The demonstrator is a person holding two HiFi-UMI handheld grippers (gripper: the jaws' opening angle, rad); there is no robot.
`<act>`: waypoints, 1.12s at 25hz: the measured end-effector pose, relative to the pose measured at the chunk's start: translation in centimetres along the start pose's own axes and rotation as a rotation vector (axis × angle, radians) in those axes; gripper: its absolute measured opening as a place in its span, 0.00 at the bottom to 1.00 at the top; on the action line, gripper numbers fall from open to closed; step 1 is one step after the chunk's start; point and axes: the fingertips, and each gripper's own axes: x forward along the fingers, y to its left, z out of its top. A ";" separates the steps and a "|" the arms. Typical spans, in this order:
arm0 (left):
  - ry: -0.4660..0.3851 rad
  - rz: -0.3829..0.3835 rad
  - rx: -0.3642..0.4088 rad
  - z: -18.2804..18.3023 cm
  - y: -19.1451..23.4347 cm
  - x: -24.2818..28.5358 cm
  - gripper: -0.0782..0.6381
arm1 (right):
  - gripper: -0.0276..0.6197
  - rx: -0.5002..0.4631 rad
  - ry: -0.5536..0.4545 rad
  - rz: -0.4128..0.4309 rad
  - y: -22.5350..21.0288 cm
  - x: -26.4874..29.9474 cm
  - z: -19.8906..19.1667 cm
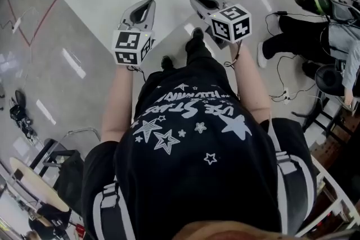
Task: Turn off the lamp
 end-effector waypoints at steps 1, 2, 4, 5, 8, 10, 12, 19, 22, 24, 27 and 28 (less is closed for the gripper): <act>-0.004 -0.008 0.000 0.5 0.1 0.0 0.12 | 0.05 0.007 -0.004 -0.016 0.0 -0.4 0.3; -0.008 -0.014 -0.001 1.0 0.3 0.3 0.12 | 0.05 0.014 -0.006 -0.030 -0.2 -0.9 0.7; -0.019 -0.020 -0.012 2.3 0.4 1.2 0.12 | 0.05 0.018 -0.006 -0.050 -0.8 -1.8 1.6; -0.024 -0.022 -0.018 2.8 0.3 1.6 0.12 | 0.05 0.019 -0.006 -0.056 -1.1 -2.3 1.9; -0.032 -0.032 -0.026 3.3 -0.6 2.1 0.12 | 0.05 0.027 -0.006 -0.071 -1.6 -3.6 1.7; -0.035 -0.041 -0.030 3.4 -1.2 2.5 0.12 | 0.05 0.032 -0.006 -0.077 -2.1 -4.0 1.4; -0.037 -0.048 -0.031 3.4 -1.6 2.9 0.12 | 0.05 0.031 -0.009 -0.077 -2.4 -4.0 1.4; -0.054 -0.042 0.000 4.6 -6.9 1.1 0.12 | 0.05 0.024 -0.051 -0.064 -0.9 -8.5 -0.2; -0.065 -0.030 0.015 5.0 -9.5 0.3 0.12 | 0.05 0.029 -0.076 -0.050 -0.7 -10.8 -0.9; -0.074 -0.022 0.024 5.5 -11.0 -0.1 0.12 | 0.05 0.031 -0.092 -0.041 -0.6 -12.1 -1.1; -0.086 -0.008 0.037 6.0 -12.7 -0.8 0.12 | 0.05 0.021 -0.111 -0.029 -0.3 -13.7 -1.4; -0.088 -0.004 0.041 6.0 -13.4 -1.2 0.12 | 0.05 0.017 -0.116 -0.025 0.0 -14.3 -1.6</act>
